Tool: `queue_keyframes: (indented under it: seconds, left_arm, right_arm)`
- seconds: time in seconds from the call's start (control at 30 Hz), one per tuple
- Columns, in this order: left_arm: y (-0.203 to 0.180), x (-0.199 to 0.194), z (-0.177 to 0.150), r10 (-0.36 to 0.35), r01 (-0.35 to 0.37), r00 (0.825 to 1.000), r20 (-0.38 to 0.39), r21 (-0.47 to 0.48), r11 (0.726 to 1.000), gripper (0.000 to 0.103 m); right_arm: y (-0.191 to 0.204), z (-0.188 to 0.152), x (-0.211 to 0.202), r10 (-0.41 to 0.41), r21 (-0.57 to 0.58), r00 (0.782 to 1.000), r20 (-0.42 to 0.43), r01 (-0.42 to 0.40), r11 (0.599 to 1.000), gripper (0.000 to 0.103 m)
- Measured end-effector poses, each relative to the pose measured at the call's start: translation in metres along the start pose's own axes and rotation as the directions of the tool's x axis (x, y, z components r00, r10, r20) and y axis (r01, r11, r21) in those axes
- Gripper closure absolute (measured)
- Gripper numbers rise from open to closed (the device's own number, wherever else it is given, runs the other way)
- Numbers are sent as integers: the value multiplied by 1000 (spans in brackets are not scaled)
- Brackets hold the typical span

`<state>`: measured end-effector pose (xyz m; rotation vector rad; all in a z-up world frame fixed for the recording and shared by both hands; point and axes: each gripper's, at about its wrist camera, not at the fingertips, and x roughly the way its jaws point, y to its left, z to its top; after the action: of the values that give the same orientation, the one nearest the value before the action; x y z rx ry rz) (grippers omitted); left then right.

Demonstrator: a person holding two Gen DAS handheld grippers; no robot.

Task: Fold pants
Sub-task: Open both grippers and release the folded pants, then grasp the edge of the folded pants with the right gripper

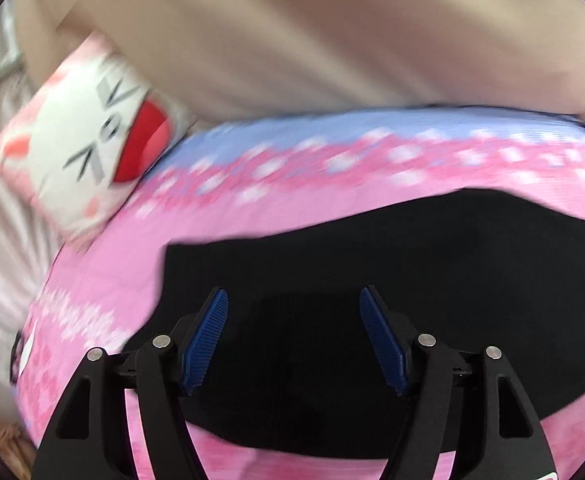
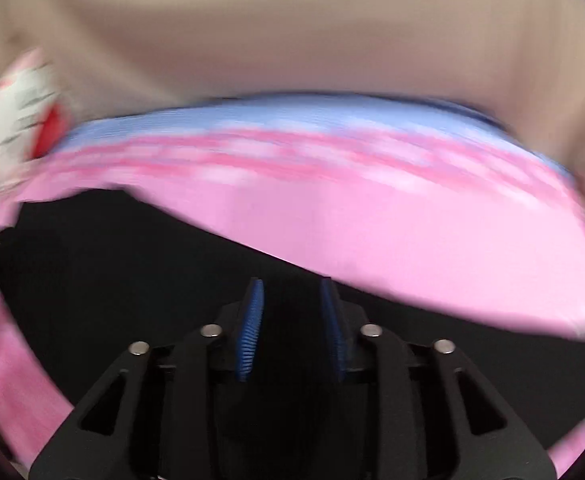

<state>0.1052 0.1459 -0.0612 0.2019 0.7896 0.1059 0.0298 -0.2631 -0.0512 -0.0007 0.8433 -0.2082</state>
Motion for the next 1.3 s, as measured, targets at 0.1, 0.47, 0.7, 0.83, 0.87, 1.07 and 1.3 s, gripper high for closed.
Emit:
queue_keyframes:
  seconds: [0.1, 0.47, 0.7, 0.83, 0.87, 1.07, 1.3]
  left_arm:
    - [-62, -15, 6, -52, 49, 998, 45, 74, 996, 30]
    - [-196, -23, -4, -137, 142, 990, -43, 157, 977, 30]
    - [-222, -23, -4, -90, 101, 993, -71, 176, 979, 29]
    - [-228, -24, -9, -77, 92, 993, -90, 184, 979, 29]
    - [-230, -24, -9, -77, 93, 993, -92, 187, 978, 29]
    - [-250, -25, -11, -89, 108, 991, -98, 204, 973, 29]
    - [-261, -29, -12, -108, 127, 990, -95, 222, 967, 29]
  right_arm:
    - [-115, -45, -15, -214, 148, 976, -34, 217, 965, 42]
    - [-231, -82, 2, -15, 257, 998, -55, 29, 966, 77]
    - [-245, -71, 15, -58, 161, 996, -75, 70, 985, 62]
    - [-250, -70, -14, -69, 195, 997, 40, 60, 979, 54]
    - [-251, -66, -16, -30, 199, 998, 48, 20, 980, 54]
    - [-229, -61, 19, 29, 103, 998, -61, -22, 994, 94]
    - [-262, -66, 19, 23, 168, 999, -26, -18, 986, 89]
